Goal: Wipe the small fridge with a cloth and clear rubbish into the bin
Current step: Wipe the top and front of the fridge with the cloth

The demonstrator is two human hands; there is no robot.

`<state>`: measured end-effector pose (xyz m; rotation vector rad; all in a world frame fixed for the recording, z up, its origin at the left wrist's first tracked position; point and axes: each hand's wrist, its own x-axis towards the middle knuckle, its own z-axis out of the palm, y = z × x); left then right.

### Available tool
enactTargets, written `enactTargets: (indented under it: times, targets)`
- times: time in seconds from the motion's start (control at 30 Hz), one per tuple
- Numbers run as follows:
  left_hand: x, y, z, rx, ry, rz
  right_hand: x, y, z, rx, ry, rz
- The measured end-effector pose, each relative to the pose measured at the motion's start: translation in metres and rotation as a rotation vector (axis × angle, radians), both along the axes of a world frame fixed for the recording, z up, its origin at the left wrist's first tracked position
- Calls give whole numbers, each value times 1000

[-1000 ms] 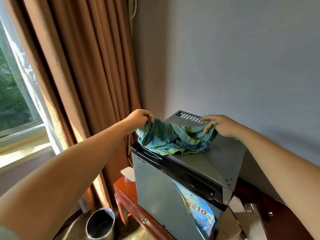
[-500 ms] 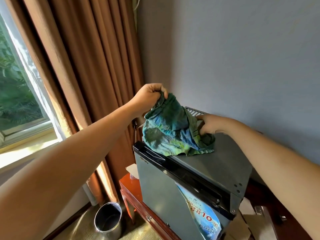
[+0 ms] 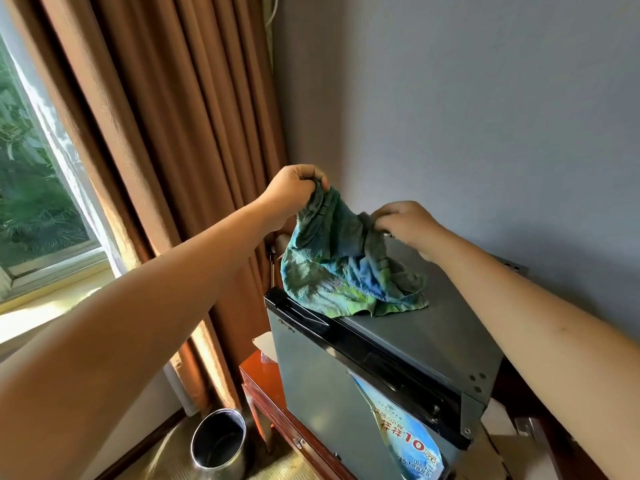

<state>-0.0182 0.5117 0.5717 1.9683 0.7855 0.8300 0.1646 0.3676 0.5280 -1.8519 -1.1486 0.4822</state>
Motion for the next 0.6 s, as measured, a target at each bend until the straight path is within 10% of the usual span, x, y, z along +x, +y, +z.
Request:
enactTargets:
  times: [0.13, 0.3, 0.6]
  targets:
    - [0, 9, 1, -51, -6, 95, -15, -21, 21, 229, 337, 198]
    - [3, 8, 5, -103, -29, 81, -42, -33, 4, -443, -336, 683]
    - [-9, 0, 34, -194, -153, -133, 18, -21, -21, -420, -339, 157]
